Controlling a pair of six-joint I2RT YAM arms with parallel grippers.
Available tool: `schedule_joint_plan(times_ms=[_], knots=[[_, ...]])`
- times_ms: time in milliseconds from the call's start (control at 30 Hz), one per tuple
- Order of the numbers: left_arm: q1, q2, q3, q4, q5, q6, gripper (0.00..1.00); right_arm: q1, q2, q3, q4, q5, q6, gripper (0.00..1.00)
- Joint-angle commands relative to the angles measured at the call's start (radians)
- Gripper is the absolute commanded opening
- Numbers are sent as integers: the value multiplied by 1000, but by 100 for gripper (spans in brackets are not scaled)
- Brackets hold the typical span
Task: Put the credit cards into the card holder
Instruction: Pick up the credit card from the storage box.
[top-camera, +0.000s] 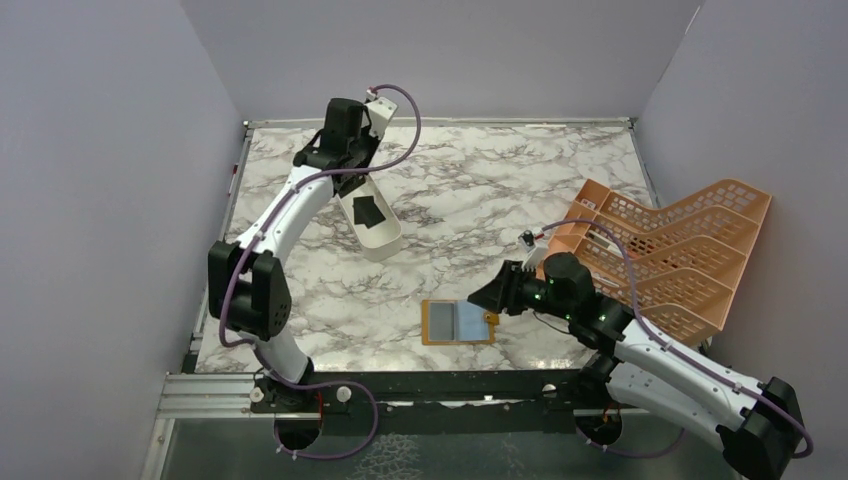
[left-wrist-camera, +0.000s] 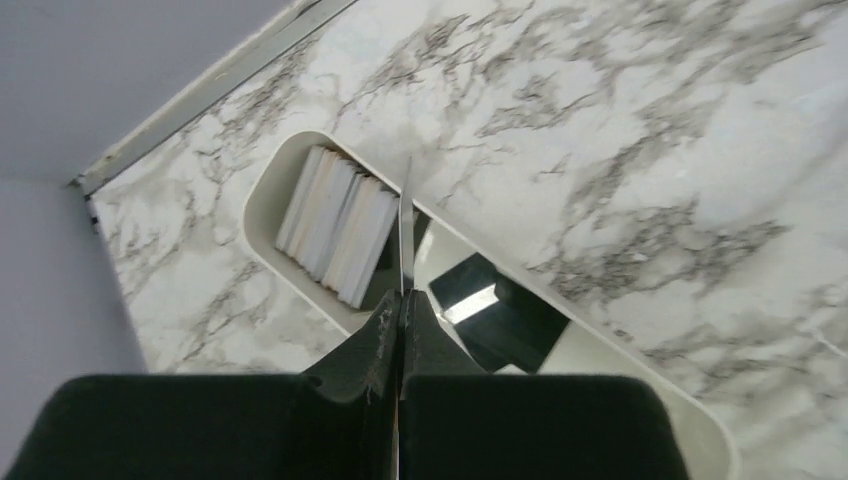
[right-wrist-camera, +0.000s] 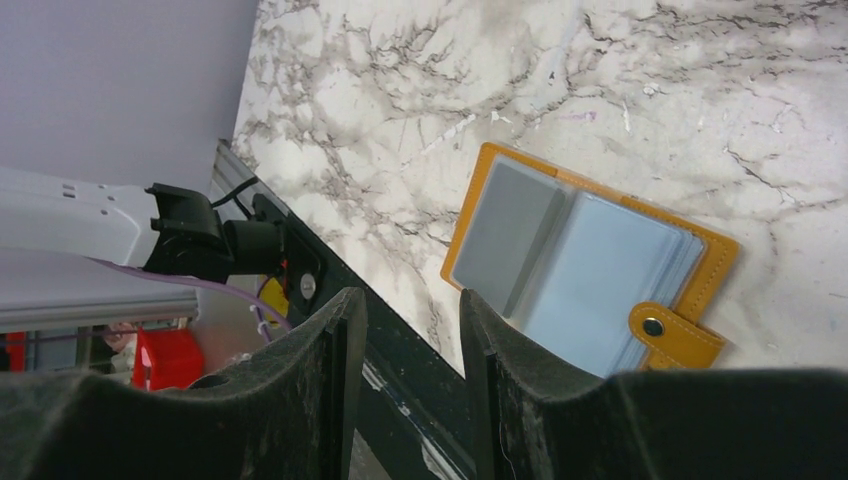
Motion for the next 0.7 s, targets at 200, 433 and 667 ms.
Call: schedule_joint_plan(times_ms=[200, 433, 667], knots=[[21, -316, -254, 271, 644, -509, 0, 7, 25, 31, 178, -101, 60, 45], [21, -450, -476, 562, 888, -784, 0, 7, 28, 18, 322, -106, 126, 44], [4, -539, -670, 765, 1066, -1101, 0, 7, 13, 19, 406, -42, 171, 40]])
